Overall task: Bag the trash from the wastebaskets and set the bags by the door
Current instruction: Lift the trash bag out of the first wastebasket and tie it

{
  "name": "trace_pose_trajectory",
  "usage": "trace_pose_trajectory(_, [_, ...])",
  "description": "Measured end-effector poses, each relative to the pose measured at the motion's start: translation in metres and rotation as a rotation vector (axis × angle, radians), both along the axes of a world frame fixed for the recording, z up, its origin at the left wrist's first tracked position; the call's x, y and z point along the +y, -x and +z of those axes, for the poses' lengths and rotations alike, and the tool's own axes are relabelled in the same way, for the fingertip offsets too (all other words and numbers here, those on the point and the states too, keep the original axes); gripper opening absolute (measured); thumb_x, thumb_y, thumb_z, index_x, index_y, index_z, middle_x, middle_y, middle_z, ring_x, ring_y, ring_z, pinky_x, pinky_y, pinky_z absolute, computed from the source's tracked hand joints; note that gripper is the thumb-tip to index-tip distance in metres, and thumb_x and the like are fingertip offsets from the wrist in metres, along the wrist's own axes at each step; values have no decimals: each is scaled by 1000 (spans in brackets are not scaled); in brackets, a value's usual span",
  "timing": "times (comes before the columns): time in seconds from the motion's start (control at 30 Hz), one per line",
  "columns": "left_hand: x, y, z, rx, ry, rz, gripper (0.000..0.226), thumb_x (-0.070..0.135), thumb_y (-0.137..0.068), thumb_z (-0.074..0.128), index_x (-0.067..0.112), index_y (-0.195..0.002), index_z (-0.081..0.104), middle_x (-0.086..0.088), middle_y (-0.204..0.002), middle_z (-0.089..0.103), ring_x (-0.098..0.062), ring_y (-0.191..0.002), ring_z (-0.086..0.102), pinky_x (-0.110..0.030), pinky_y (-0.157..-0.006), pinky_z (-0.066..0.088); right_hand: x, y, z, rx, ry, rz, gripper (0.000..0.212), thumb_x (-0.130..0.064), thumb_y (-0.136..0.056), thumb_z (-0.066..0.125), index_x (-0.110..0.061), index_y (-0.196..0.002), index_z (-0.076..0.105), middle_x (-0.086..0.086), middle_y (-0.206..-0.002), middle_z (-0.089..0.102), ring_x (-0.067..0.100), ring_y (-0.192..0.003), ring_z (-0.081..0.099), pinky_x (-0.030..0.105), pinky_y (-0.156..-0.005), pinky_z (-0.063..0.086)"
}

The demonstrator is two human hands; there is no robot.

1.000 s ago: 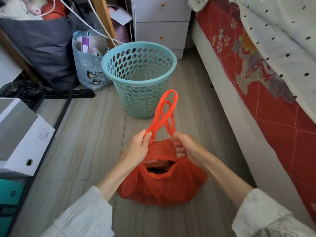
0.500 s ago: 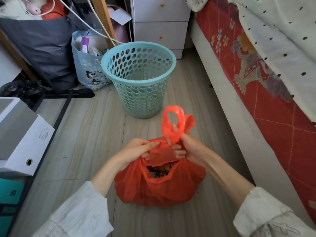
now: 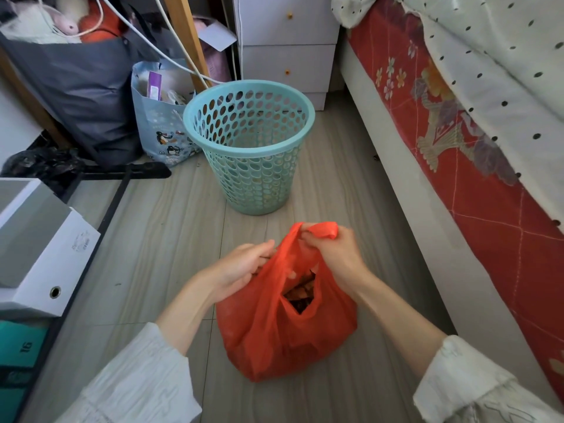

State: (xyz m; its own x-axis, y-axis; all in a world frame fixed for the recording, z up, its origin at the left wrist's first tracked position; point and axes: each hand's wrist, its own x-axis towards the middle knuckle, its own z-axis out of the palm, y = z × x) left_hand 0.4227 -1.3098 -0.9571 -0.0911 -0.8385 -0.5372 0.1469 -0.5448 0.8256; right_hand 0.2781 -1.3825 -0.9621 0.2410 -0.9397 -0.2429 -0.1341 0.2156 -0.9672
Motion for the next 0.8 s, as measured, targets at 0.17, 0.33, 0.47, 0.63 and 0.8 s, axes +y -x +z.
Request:
trace_pose_trajectory(0.17, [1,4,3,-46,-15,-1,42,42,-95,29,19,-99,64,5,-91,69,-5,-80,62,-19,-70,44,3,4,11,-221,-105,70,22,6,-80,56,-2,-92,72,19,-90,72,30,-86,67,38,-83,49])
trace_pose_trajectory(0.33, [-5,3,0,205,94,312,29,37,-93,39,23,-112,56,3,-98,65,-9,-79,61,-18,-67,50,2,10,8,-257,-132,146,24,7,-79,56,8,-100,67,36,-110,62,36,-96,59,47,-92,44])
trace_pose_trajectory(0.47, [-13,2,7,293,182,538,15,25,-92,44,22,-89,58,3,-88,62,-7,-78,61,-23,-75,45,4,12,5,-237,-133,308,23,-1,-85,57,9,-103,65,28,-108,64,33,-100,61,45,-100,44])
trace_pose_trajectory(0.63, [-15,-1,10,578,215,731,23,16,-96,30,17,-82,48,0,-61,60,-14,-67,65,-34,-82,48,-2,13,7,-364,-207,150,42,-26,-96,43,-5,-64,59,16,-90,66,28,-78,59,37,-77,46])
trace_pose_trajectory(0.8, [-11,-5,4,559,224,830,31,5,-88,27,19,-60,31,8,-33,24,-8,-30,24,-17,-42,39,-9,16,12,-700,-468,-106,53,-37,-99,28,-14,-52,32,3,-42,48,19,-44,54,31,-63,50])
